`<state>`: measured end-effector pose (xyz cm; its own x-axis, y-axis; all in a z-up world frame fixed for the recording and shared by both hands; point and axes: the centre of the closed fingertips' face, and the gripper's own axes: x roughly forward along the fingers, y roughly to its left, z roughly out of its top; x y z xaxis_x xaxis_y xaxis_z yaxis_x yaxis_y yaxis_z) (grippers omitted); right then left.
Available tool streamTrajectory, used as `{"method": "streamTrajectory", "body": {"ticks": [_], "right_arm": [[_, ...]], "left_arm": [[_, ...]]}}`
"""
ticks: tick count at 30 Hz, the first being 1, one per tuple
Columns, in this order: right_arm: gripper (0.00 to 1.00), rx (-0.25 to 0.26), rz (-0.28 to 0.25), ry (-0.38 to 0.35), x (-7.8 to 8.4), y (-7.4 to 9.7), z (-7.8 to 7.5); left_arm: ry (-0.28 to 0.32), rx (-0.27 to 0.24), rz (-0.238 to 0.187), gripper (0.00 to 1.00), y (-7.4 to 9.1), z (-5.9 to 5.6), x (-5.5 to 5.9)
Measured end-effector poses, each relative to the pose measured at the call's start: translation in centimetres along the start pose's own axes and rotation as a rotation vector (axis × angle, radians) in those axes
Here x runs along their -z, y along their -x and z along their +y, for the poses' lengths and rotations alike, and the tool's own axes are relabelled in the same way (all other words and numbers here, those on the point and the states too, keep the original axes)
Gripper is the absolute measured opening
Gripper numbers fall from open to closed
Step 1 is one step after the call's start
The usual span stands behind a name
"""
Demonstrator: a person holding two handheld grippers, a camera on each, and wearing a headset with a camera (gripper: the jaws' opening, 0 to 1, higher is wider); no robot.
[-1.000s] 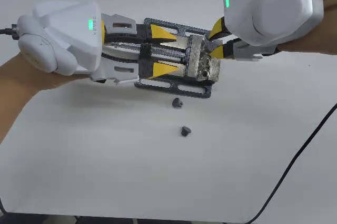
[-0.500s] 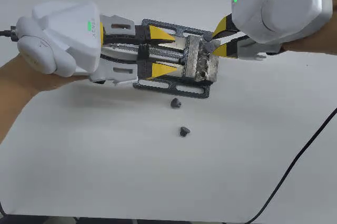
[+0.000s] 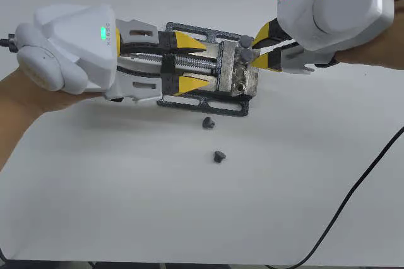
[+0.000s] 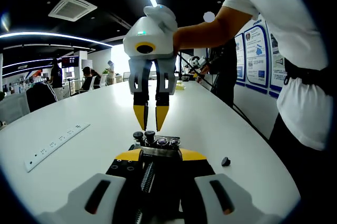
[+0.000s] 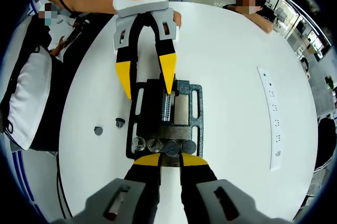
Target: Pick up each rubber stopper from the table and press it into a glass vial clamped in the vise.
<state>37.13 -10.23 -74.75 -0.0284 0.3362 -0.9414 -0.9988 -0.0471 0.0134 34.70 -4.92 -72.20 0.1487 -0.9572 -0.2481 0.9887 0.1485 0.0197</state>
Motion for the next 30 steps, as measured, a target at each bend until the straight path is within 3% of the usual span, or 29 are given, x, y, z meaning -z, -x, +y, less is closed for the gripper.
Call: {"method": "streamTrajectory", "body": {"ticks": [30], "right_arm": [[0.11, 0.002, -0.003, -0.005, -0.39, -0.63, -0.27]], "left_arm": [[-0.002, -0.009, 0.003, 0.22, 0.26, 0.15, 0.09]]}}
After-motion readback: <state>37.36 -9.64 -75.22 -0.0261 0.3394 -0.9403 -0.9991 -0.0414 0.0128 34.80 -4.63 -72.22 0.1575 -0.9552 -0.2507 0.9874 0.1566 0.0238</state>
